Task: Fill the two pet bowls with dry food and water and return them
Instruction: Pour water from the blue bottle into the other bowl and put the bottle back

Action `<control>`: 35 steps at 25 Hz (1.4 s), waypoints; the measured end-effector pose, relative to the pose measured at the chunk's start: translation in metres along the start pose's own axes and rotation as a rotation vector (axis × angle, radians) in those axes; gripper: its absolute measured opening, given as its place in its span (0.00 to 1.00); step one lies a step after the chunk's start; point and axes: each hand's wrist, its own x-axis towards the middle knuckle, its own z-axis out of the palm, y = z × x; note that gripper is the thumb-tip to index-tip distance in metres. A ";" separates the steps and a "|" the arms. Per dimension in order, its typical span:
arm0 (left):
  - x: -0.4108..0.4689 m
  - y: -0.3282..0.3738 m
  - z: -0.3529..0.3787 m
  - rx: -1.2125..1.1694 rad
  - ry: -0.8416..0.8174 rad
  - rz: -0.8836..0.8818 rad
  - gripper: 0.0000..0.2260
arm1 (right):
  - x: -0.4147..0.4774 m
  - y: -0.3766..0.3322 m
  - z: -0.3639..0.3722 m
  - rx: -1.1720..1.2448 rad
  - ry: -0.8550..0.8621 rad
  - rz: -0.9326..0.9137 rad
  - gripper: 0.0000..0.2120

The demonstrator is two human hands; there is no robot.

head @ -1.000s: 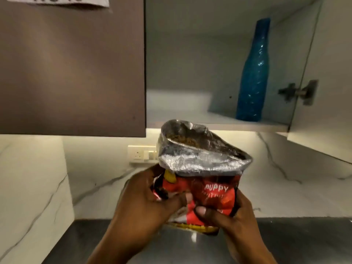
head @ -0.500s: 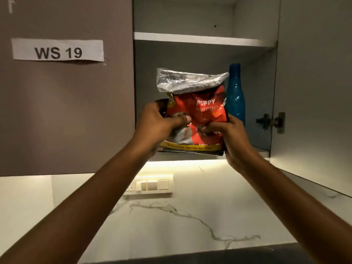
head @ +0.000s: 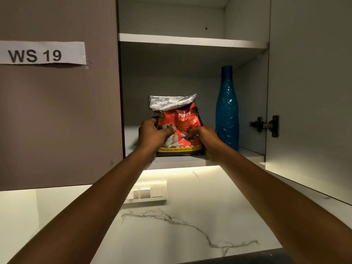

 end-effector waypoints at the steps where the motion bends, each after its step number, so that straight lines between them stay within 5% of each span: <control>1: 0.000 -0.002 0.001 -0.001 0.008 -0.005 0.17 | 0.003 0.001 0.000 -0.013 -0.003 0.005 0.20; 5: -0.002 -0.009 0.005 0.021 0.024 0.013 0.14 | 0.000 0.012 -0.003 -0.214 0.081 -0.201 0.24; 9: -0.002 -0.012 0.008 0.052 0.006 0.035 0.23 | -0.015 0.013 -0.033 -0.524 0.542 -0.675 0.33; 11: -0.004 -0.011 0.010 0.051 0.008 0.025 0.24 | -0.012 0.005 -0.055 -0.455 0.687 -0.677 0.38; 15: -0.021 -0.004 0.014 0.108 0.076 0.058 0.30 | 0.008 0.007 -0.082 -0.355 0.540 -0.356 0.47; 19: -0.052 0.001 0.017 0.287 0.216 0.337 0.28 | 0.010 0.011 -0.089 -0.336 0.485 -0.304 0.38; 24: -0.072 0.026 0.018 0.139 -0.061 0.359 0.17 | -0.032 0.003 -0.077 -0.256 0.487 -0.423 0.38; 30: -0.107 0.065 0.024 0.014 -0.288 0.375 0.26 | -0.123 -0.010 -0.066 -0.260 0.437 -0.525 0.39; 35: -0.164 0.042 0.010 -0.066 -0.436 0.328 0.19 | -0.203 0.056 -0.057 -0.346 0.333 -0.429 0.39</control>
